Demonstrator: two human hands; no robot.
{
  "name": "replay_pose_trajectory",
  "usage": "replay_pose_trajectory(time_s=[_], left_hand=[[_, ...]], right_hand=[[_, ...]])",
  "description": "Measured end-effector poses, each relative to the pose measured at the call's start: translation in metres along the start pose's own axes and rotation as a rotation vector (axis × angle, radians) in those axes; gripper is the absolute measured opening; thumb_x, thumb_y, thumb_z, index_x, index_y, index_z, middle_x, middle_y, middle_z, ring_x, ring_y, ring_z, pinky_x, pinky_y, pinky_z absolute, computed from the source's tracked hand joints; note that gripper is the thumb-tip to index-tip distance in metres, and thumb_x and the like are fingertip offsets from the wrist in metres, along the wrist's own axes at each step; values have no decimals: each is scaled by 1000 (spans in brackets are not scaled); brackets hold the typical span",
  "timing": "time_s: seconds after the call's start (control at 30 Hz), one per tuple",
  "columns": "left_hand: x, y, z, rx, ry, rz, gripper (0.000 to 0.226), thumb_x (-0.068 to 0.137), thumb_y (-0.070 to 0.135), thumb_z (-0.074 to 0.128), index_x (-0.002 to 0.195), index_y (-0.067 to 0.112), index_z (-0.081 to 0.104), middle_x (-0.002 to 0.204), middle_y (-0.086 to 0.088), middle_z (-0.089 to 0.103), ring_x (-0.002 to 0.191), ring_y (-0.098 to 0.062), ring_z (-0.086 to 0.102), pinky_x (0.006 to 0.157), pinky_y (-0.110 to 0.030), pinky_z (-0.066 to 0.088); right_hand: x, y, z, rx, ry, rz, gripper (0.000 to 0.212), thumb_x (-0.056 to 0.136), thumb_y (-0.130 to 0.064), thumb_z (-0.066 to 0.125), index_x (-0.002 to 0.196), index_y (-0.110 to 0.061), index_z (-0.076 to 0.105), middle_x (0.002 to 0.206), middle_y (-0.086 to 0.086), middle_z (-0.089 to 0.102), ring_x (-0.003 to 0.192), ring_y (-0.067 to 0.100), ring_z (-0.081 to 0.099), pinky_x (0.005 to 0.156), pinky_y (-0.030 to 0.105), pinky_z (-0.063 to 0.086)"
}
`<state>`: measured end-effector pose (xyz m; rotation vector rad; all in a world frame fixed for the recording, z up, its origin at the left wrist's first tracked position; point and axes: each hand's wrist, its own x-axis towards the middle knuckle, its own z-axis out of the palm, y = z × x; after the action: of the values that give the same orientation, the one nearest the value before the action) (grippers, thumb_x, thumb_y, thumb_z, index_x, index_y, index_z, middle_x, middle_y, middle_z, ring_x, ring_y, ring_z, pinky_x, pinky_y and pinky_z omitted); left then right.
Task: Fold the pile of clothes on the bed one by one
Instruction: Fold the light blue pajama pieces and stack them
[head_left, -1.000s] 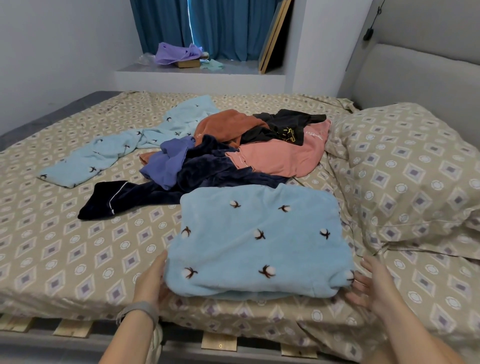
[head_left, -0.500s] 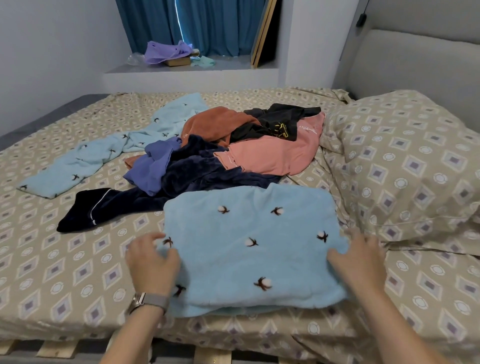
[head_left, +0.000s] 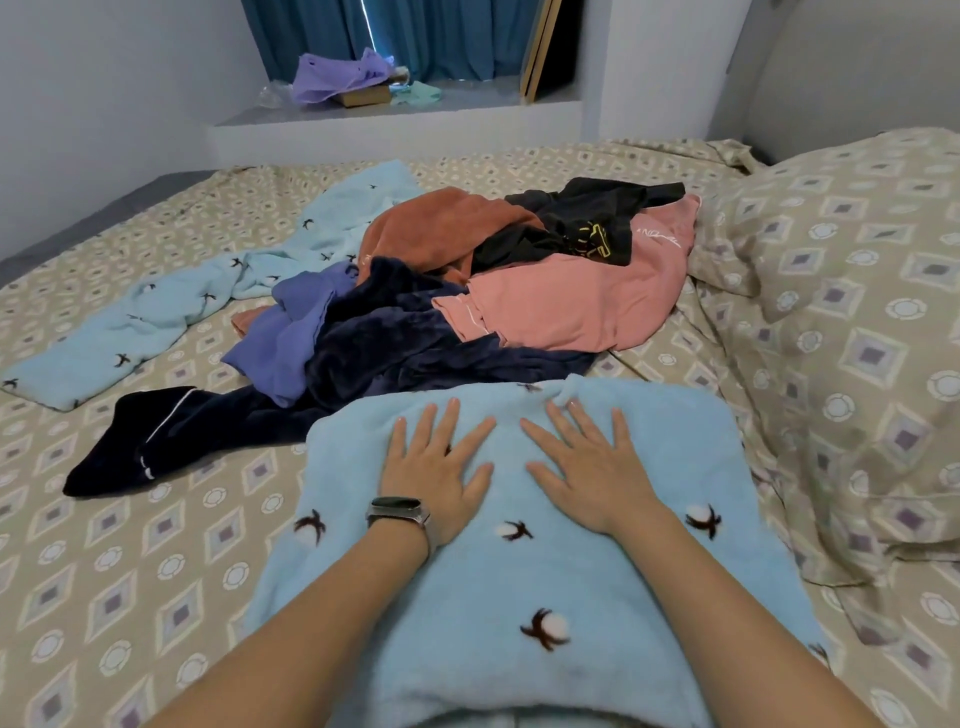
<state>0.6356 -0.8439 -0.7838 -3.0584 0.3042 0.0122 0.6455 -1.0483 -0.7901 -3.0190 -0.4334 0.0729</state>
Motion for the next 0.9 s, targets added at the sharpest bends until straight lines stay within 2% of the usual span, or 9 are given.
replay_pose_trajectory(time_s=[0.13,0.23,0.37,0.47,0.6,0.7,0.77,0.83,0.9], left_hand=[[7,-6,12,-81,94,-120,71,82,68,-1,150,48,4,163,-1,2,149,-28,-2,116,-43,-14],[9,-14,11,-69,72,-248,74,84,69,0,152,41,0,163,-2,-3,149,-27,-5,114,-42,-18],[4,-53,3,-35,-11,-332,71,92,67,8,154,33,4,163,1,4,149,-27,3,119,-52,0],[-15,-87,-3,-195,-120,-475,76,88,71,7,154,32,5,162,-4,11,147,-29,16,115,-57,15],[-40,-53,-33,-30,-119,-533,73,94,60,10,155,20,2,162,-12,-2,149,-33,-3,115,-62,7],[-70,10,-43,-75,18,-246,81,81,66,-8,154,30,0,162,-3,-12,148,-26,-14,114,-55,-10],[-99,31,-23,-102,-11,-168,77,79,73,-10,150,45,-3,160,5,-16,148,-26,-15,111,-54,-14],[-127,31,-2,-96,-16,-161,71,84,77,-3,149,50,10,161,2,1,149,-29,5,114,-57,-2],[-145,22,7,-116,-61,-158,69,88,75,14,147,43,33,156,-3,31,143,-31,29,112,-59,9]], right_hand=[[13,12,5,-17,16,178,82,74,-70,-16,152,-45,-4,163,-9,-8,149,17,-16,116,50,-20],[12,28,3,-38,34,370,70,90,-71,3,153,-41,-1,164,-7,-3,150,20,-13,118,50,-15],[-9,65,-4,149,17,613,74,91,-72,15,154,-35,10,163,-4,9,151,23,-1,118,55,-4],[-33,72,-12,225,52,694,75,92,-68,19,155,-26,16,163,2,13,150,26,3,116,62,1],[-60,23,-31,225,247,353,74,93,-62,23,153,-18,26,161,1,21,150,23,7,120,50,-3],[-89,-32,-26,232,97,11,85,85,-77,4,154,-29,21,162,-5,14,151,14,0,119,43,-14],[-108,-45,-16,148,3,-79,90,80,-81,-5,154,-35,17,163,-6,12,151,15,-1,115,45,-19],[-123,-41,-9,92,-21,-108,89,79,-87,4,153,-40,19,161,-8,13,150,16,2,114,46,-17],[-136,-35,-8,-5,-96,-106,89,76,-92,20,149,-42,30,157,-9,28,148,18,21,114,47,-2]])
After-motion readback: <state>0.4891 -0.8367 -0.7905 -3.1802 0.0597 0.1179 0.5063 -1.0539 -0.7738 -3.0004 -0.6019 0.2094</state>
